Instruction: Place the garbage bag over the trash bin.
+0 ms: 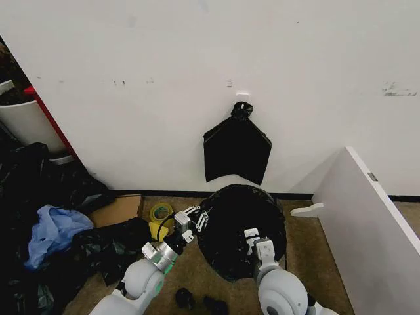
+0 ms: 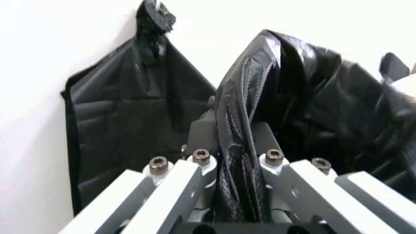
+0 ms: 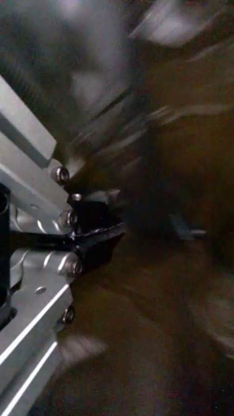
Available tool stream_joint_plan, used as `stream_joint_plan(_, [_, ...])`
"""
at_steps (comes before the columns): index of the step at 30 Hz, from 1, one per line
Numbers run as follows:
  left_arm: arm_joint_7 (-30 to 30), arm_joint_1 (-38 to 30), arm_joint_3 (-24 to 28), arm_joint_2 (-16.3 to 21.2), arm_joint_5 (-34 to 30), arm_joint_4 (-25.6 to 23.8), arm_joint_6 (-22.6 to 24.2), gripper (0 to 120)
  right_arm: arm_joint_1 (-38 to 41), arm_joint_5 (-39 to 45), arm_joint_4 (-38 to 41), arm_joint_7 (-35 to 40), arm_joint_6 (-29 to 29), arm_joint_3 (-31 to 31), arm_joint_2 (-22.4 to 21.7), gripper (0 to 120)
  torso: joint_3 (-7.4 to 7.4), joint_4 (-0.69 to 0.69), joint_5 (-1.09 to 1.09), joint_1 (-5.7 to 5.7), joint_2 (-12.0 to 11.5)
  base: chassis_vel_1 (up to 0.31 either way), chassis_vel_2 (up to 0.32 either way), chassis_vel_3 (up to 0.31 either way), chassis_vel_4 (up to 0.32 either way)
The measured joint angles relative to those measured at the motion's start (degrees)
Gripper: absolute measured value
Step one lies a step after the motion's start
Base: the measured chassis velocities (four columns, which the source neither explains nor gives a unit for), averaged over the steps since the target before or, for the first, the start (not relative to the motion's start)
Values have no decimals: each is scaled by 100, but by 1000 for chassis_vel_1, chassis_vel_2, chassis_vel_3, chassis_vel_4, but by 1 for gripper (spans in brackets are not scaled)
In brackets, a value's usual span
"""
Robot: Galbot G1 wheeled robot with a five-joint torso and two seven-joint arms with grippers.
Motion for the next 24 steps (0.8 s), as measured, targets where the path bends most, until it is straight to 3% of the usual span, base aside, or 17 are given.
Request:
stream_joint_plan(12, [216, -28, 165, -202, 20, 103, -309, 5, 795, 934, -611, 287, 72, -48, 385, 0, 0, 1, 0, 0, 0, 0, 0, 0, 0])
stream_joint_plan(24, [233, 50, 105, -325, 32, 89, -332, 5, 939, 55, -1443, 543, 23, -421, 582, 0, 0, 0, 0, 0, 0, 0, 0, 0, 0])
